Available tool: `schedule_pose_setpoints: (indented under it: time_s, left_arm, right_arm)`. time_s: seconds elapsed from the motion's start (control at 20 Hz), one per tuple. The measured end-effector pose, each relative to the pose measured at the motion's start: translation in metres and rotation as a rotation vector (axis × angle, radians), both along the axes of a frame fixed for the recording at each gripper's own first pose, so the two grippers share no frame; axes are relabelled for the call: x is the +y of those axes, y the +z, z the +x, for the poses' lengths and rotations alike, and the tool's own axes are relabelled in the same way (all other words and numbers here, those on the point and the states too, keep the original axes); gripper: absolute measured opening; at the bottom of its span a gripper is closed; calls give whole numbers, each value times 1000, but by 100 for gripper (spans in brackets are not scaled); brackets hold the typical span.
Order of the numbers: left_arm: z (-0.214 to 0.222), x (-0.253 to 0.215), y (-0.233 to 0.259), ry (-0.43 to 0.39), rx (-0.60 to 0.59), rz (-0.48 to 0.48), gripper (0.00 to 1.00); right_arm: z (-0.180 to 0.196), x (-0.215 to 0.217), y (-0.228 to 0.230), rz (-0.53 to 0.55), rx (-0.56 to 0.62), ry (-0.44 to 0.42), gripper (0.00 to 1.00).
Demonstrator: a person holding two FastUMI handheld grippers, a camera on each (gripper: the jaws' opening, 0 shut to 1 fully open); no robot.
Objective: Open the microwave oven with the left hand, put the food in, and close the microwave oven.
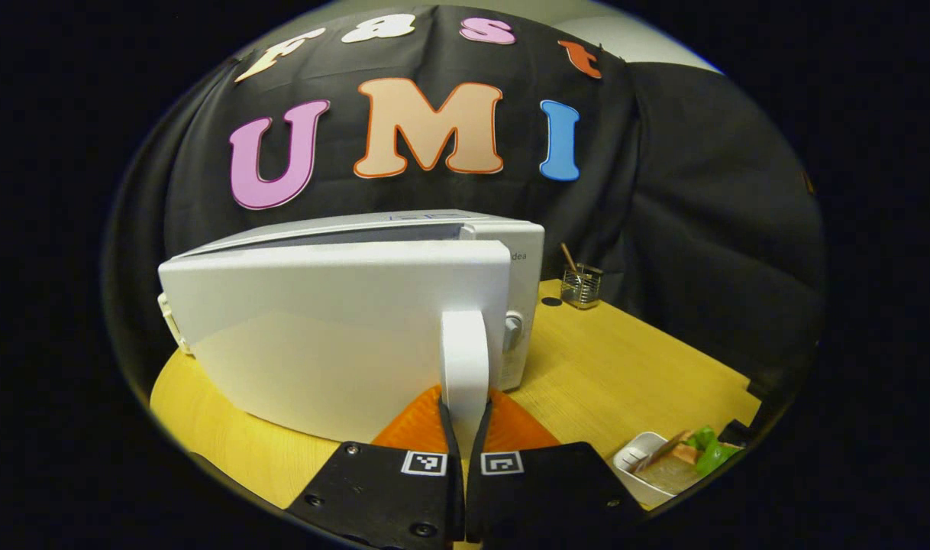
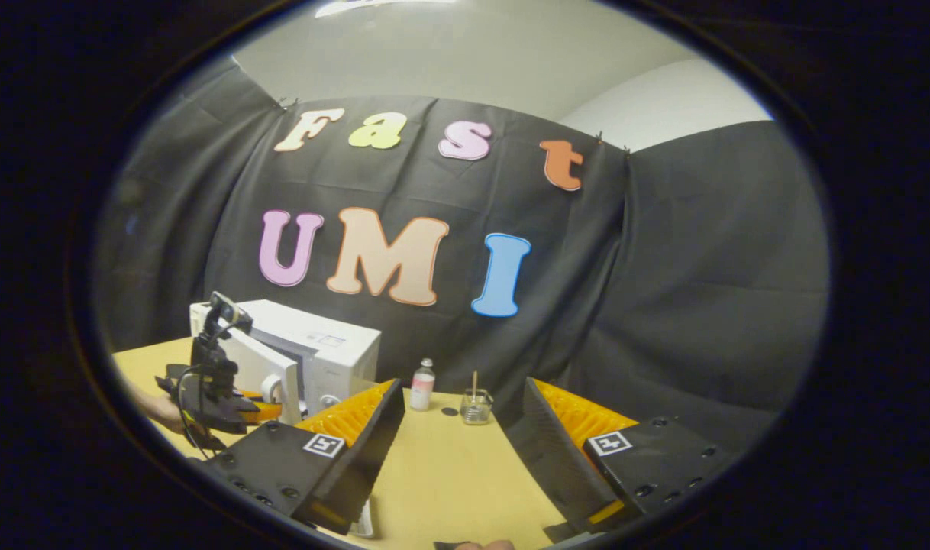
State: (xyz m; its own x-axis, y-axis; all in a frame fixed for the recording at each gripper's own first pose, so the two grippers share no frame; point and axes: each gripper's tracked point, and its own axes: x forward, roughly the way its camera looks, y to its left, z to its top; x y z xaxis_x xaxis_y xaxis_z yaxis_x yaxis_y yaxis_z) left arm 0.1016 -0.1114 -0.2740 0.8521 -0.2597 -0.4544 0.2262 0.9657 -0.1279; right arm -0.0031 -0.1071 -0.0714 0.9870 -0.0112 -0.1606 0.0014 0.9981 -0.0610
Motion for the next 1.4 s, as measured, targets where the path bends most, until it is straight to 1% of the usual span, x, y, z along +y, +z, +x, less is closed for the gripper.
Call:
schedule_pose_setpoints:
  time_s: [0.1,0.15,0.25,0.35,0.4,0.45,0.55,0.6,0.7,0.85,0.95,1.05,1.1,1.2,1.25,1.3,1.4]
  left_arm:
    - [-24,10,7,-19,-17,18,2]
    - [-38,18,6,-19,-4,24,2]
    - [-61,33,8,-1,9,11,2]
    - [-83,47,11,17,19,18,2]
    - [-92,56,12,23,22,29,2]
    - [-101,65,12,32,26,32,2]
    - [-118,83,13,59,32,32,2]
    - [-123,90,15,71,31,42,3]
    - [-135,107,15,97,37,57,4]
    - [-149,128,13,139,44,62,4]
    - [-158,145,12,166,49,82,6]
    - [-165,160,11,203,55,87,6]
    - [-168,168,12,221,60,90,6]
    - [-173,184,10,261,69,97,6]
    - [-175,192,9,283,72,101,6]
    - [-178,200,9,304,78,104,7]
    - [-181,210,9,334,80,91,7]
  right_arm:
    - [-1,14,-1,9,5,34,97]
    - [-3,23,-3,19,8,50,97]
    - [-8,39,-5,30,15,83,97]
    - [-14,54,-11,35,31,113,97]
    - [-17,62,-14,39,42,125,99]
    - [-21,70,-15,45,47,138,97]
    - [-26,83,-15,49,51,155,97]
    - [-28,88,-17,48,57,161,99]
    - [-32,98,-23,53,75,174,97]
    - [-38,112,-29,67,96,200,97]
    - [-42,118,-38,66,122,208,97]
    - [-47,124,-46,59,142,213,99]
    - [-48,124,-50,52,152,212,97]
    - [-52,129,-61,53,175,217,97]
    - [-53,131,-67,57,187,218,99]
    - [-54,132,-73,60,199,218,97]
    - [-59,137,-85,63,229,225,98]
